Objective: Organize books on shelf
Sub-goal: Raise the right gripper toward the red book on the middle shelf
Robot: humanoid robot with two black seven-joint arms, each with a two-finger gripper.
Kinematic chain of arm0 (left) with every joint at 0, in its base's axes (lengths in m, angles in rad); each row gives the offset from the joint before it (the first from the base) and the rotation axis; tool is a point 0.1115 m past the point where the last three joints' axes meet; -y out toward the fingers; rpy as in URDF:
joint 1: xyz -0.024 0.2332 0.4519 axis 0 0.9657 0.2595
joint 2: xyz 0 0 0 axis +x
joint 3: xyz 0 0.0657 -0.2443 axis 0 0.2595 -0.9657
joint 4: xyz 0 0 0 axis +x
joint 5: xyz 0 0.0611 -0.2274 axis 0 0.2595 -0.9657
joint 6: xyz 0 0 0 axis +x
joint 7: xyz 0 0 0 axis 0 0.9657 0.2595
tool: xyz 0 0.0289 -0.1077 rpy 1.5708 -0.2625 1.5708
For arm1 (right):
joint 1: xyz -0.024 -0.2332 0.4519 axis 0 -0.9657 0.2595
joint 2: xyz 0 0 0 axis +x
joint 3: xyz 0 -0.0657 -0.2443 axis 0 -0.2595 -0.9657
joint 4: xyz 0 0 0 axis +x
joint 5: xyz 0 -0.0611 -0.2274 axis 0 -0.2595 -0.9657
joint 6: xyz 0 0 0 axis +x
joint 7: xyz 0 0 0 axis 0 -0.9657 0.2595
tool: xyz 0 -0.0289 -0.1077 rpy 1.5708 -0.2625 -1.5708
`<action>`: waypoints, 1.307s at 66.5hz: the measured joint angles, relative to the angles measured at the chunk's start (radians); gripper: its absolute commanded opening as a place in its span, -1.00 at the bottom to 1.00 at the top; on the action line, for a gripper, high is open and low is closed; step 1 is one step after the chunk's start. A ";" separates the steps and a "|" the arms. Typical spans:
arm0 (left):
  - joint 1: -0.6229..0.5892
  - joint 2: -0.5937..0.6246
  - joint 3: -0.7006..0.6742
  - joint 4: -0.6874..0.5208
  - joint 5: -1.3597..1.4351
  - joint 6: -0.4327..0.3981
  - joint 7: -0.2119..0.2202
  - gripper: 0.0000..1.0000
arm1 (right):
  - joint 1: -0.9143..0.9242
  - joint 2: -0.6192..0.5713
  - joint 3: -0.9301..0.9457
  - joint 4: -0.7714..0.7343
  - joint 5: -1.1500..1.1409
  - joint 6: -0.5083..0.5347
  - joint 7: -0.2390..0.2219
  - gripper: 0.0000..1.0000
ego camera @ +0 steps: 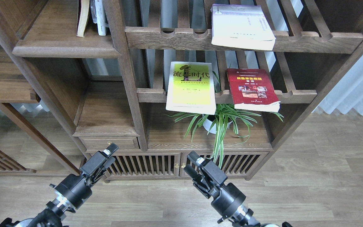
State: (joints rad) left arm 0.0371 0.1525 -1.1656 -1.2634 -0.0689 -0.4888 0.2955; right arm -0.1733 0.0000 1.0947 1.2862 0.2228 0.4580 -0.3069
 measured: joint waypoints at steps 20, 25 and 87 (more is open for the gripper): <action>0.008 -0.004 -0.029 0.057 -0.004 0.000 -0.003 1.00 | -0.003 0.000 0.010 -0.009 0.026 0.011 0.004 0.99; 0.015 -0.004 -0.033 0.060 -0.006 0.000 -0.003 1.00 | -0.003 0.000 0.029 -0.010 0.034 0.011 0.005 0.99; 0.069 -0.059 -0.112 0.090 -0.035 0.000 -0.002 1.00 | 0.123 0.000 0.175 -0.169 0.070 -0.003 0.097 0.99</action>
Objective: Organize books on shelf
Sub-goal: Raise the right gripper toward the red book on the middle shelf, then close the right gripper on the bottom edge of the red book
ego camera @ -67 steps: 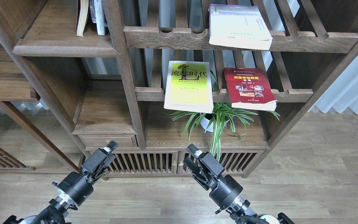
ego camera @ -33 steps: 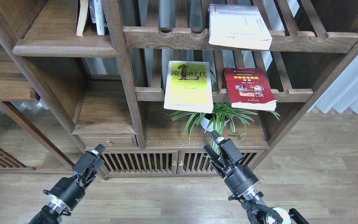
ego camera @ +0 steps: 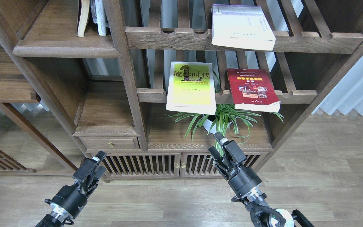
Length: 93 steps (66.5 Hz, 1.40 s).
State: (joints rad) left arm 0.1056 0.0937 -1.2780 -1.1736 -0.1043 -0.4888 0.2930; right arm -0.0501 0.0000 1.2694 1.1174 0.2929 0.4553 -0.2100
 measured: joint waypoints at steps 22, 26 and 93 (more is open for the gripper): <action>0.001 0.000 -0.049 0.003 0.000 0.000 0.000 1.00 | 0.097 0.000 0.058 -0.106 0.041 -0.034 0.074 0.99; 0.001 0.000 -0.052 0.004 0.000 0.000 0.000 1.00 | 0.108 0.000 0.081 -0.112 0.042 -0.057 0.084 0.99; 0.014 0.001 -0.089 0.011 -0.003 0.000 -0.003 1.00 | 0.206 0.000 0.162 -0.131 0.038 -0.216 0.102 0.99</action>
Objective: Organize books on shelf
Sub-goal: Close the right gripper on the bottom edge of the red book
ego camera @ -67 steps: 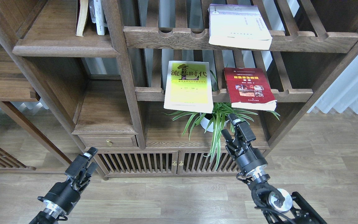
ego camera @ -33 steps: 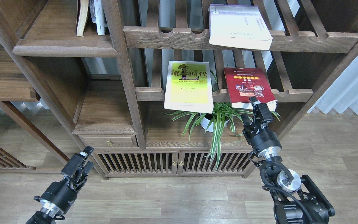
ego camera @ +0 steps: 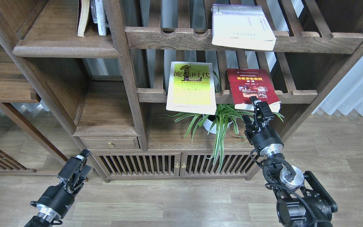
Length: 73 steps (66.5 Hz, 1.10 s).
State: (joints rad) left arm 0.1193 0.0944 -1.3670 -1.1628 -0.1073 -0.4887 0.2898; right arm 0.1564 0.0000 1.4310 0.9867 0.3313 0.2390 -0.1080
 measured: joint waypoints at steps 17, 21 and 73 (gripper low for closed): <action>0.001 -0.001 -0.001 0.000 0.001 0.000 0.000 1.00 | 0.000 0.000 0.004 0.001 0.000 -0.002 0.003 0.99; 0.002 -0.001 -0.001 0.000 0.001 0.000 -0.003 1.00 | 0.001 0.000 0.005 0.000 -0.001 -0.006 0.003 0.99; 0.000 -0.001 -0.004 0.002 0.000 0.000 -0.017 1.00 | 0.057 -0.021 0.007 -0.036 -0.006 -0.047 0.003 0.98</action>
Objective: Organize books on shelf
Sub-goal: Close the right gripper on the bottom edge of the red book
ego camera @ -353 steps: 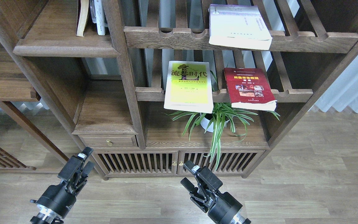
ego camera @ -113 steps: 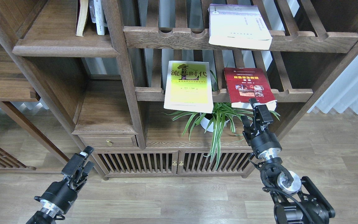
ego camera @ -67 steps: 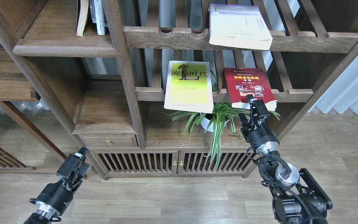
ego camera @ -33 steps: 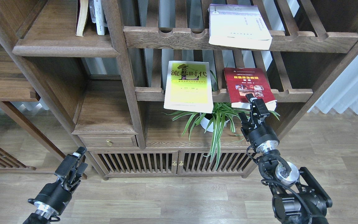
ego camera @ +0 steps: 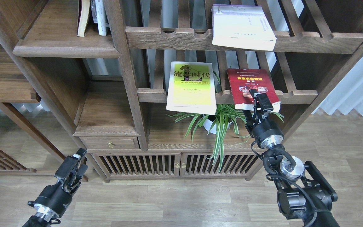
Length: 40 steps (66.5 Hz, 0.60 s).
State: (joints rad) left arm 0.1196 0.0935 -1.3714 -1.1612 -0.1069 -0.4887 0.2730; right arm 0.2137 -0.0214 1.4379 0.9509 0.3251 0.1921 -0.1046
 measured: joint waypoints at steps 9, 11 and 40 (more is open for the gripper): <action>0.000 0.000 0.000 0.000 0.000 0.000 0.000 1.00 | -0.001 0.000 0.002 -0.001 0.000 -0.007 0.001 0.90; 0.000 0.000 0.000 0.000 0.000 0.000 0.000 1.00 | 0.000 0.000 0.003 -0.002 0.000 -0.009 0.003 0.83; 0.002 0.000 -0.009 0.000 -0.017 0.000 -0.001 1.00 | 0.009 0.004 0.003 -0.008 0.002 -0.016 0.104 0.07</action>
State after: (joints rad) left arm 0.1212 0.0935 -1.3808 -1.1612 -0.1239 -0.4887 0.2724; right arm 0.2225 -0.0172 1.4408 0.9434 0.3268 0.1763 -0.0007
